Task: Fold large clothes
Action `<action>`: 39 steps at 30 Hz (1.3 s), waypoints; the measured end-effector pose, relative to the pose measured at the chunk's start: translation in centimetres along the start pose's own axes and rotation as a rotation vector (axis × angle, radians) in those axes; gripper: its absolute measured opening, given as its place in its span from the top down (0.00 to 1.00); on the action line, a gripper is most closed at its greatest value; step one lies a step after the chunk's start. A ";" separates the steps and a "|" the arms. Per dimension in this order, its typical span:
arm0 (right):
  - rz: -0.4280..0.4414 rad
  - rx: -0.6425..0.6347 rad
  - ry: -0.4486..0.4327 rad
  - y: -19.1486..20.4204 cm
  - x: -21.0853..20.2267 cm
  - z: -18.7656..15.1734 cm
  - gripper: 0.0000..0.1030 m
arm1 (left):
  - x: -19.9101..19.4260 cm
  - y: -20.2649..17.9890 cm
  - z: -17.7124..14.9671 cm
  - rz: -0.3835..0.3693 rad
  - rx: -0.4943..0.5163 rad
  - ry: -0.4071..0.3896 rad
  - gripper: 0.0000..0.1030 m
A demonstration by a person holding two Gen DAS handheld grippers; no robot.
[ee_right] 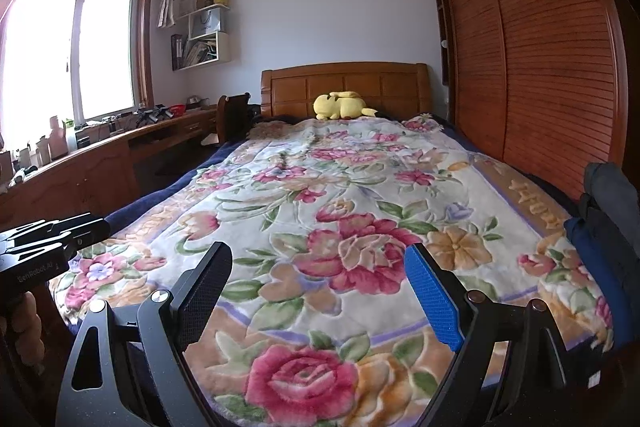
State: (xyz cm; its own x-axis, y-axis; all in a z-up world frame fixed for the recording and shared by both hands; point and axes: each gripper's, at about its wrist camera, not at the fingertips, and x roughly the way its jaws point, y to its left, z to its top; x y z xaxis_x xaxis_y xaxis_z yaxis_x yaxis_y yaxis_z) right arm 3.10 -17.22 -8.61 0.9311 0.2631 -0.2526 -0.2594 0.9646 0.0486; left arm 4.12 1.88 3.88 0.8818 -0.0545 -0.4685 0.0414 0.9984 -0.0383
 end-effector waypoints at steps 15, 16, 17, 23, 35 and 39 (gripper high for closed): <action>0.005 0.006 -0.004 -0.3 0.4 0.0 0.14 | 0.1 0.3 -0.1 0.009 -0.001 -0.001 0.67; 0.005 0.007 -0.004 -0.3 0.4 0.0 0.14 | 0.1 0.4 -0.2 0.009 -0.002 0.000 0.67; 0.005 0.007 -0.004 -0.3 0.5 0.0 0.14 | 0.1 0.4 -0.2 0.009 -0.001 0.001 0.67; 0.005 0.013 -0.001 -0.3 0.7 0.0 0.14 | 0.1 0.4 -0.2 0.012 0.000 0.000 0.67; 0.012 0.020 0.002 -0.6 0.7 0.1 0.14 | 0.0 0.5 -0.6 0.022 0.000 0.005 0.67; 0.010 0.021 0.002 -0.6 0.6 0.2 0.14 | 0.0 0.8 -0.8 0.024 -0.002 0.011 0.67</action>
State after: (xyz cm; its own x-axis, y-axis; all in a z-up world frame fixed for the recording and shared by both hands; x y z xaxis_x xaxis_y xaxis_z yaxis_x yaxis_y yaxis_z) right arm 3.86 -17.63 -8.64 0.9280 0.2730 -0.2535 -0.2636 0.9620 0.0710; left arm 3.83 2.66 3.16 0.8774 -0.0309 -0.4788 0.0193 0.9994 -0.0291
